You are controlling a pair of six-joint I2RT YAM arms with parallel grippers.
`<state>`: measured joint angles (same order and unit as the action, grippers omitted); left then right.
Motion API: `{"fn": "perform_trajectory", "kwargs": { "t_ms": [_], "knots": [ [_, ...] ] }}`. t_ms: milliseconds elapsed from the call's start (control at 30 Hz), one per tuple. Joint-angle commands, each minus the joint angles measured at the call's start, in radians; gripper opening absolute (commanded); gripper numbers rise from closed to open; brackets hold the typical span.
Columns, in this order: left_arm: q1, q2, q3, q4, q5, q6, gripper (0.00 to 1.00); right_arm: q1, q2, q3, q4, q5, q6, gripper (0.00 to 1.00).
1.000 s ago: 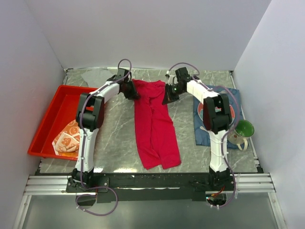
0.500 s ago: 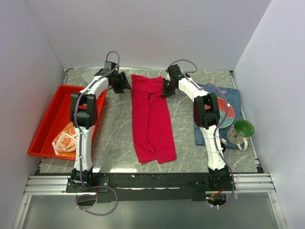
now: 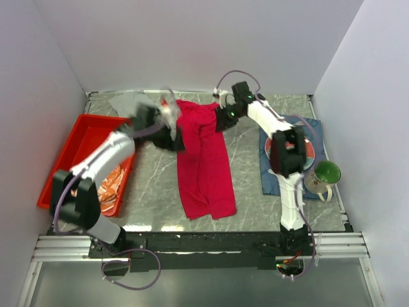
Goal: Fold and stack the mixed laundry pile
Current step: Fold the T-shirt at the center of the board.
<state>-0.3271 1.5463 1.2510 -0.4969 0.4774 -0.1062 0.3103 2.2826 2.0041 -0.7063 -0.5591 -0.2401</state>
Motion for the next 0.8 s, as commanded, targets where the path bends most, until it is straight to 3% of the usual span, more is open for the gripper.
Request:
{"fn": "perform_trajectory", "kwargs": {
  "t_ms": [0,100,200,233,300,400,467,767],
  "knots": [
    [-0.251,-0.209,-0.263,0.046,0.004,0.183,0.75,0.01,-0.463,-0.399,-0.163,-0.404,-0.68,0.41],
    [-0.395,-0.345,-0.442,0.163,-0.007,0.171,0.74,0.023,-0.644,-0.736,-0.183,-0.47,-0.933,0.99],
    [-0.532,-0.422,-0.562,0.265,-0.065,0.148,0.74,0.062,-0.611,-0.775,-0.47,-0.429,-1.146,0.98],
    [-0.561,-0.425,-0.571,0.273,-0.083,0.137,0.75,0.073,-0.612,-0.786,-0.479,-0.423,-1.142,0.87],
    [-0.637,-0.408,-0.576,0.282,-0.123,0.131,0.74,0.096,-0.722,-0.911,-0.415,-0.401,-1.104,0.85],
    [-0.725,-0.365,-0.575,0.281,-0.218,0.141,0.74,0.214,-0.92,-1.137,-0.153,-0.256,-1.017,0.87],
    [-0.766,-0.338,-0.581,0.293,-0.27,0.172,0.75,0.278,-0.959,-1.22,-0.055,-0.185,-0.989,0.86],
    [-0.797,-0.137,-0.55,0.323,-0.364,0.356,0.75,0.355,-0.977,-1.312,0.119,-0.032,-0.923,0.85]
  ]
}}
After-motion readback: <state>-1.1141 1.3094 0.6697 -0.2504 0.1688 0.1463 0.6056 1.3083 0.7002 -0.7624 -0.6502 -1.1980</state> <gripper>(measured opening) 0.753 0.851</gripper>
